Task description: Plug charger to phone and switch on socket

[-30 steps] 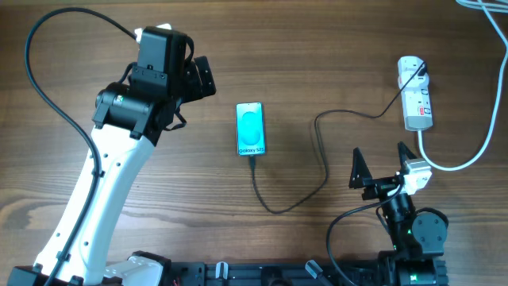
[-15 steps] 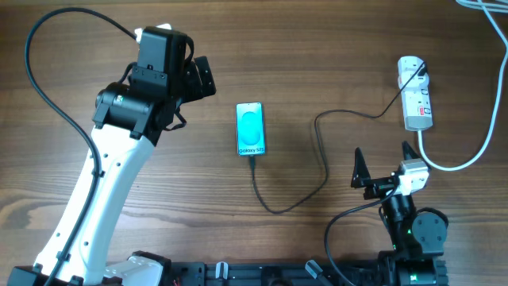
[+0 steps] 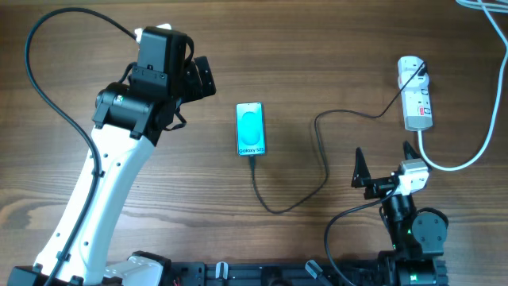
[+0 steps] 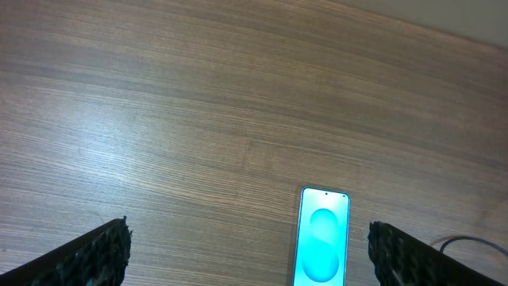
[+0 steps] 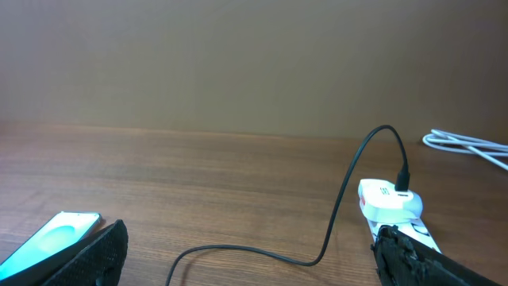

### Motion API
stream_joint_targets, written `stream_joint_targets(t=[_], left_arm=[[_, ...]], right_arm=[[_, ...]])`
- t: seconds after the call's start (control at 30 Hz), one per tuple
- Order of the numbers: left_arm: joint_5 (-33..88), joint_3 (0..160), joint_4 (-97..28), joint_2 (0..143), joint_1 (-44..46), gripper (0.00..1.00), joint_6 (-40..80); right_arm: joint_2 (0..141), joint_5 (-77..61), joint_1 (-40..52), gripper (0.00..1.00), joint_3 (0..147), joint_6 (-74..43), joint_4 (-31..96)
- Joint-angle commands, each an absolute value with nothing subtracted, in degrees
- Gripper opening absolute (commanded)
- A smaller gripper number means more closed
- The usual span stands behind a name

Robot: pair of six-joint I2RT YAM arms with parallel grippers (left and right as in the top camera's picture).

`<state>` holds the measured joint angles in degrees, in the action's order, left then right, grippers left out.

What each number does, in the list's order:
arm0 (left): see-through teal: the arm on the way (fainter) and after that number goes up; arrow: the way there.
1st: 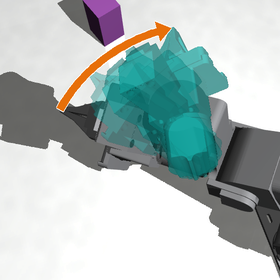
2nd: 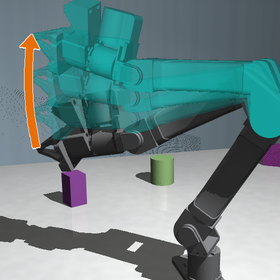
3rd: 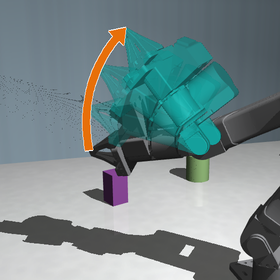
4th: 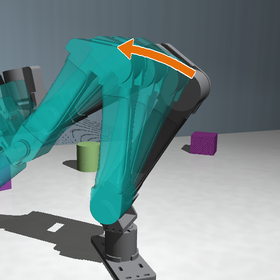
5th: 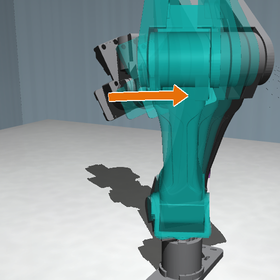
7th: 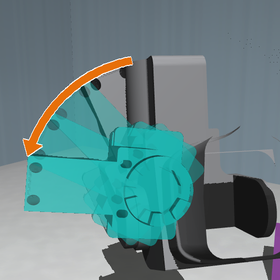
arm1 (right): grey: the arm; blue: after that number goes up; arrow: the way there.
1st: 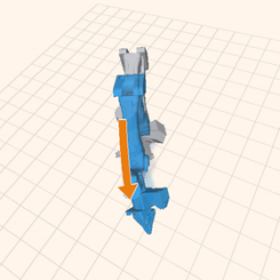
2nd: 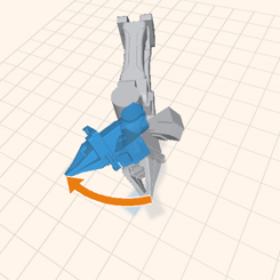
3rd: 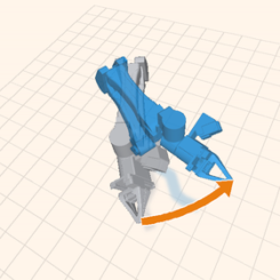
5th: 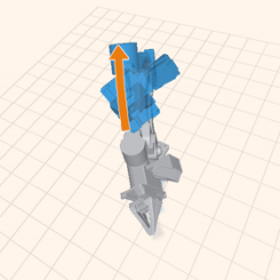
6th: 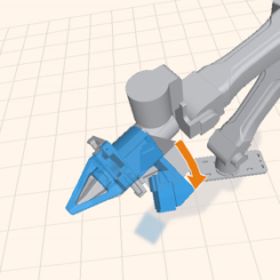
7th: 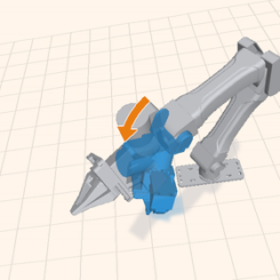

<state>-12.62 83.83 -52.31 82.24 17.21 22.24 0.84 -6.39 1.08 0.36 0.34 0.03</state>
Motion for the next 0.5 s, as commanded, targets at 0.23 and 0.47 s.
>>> stream_joint_targets(t=[0.23,0.47], left_arm=[[-13.6,83.7,-52.2,82.6,17.1,1.0,23.0],[-13.6,83.7,-52.2,82.6,17.1,1.0,23.0]], right_arm=[[0.2,-6.0,1.1,1.0,0.3,1.4,-0.2],[0.2,-6.1,1.1,1.0,0.3,1.3,-0.2]])
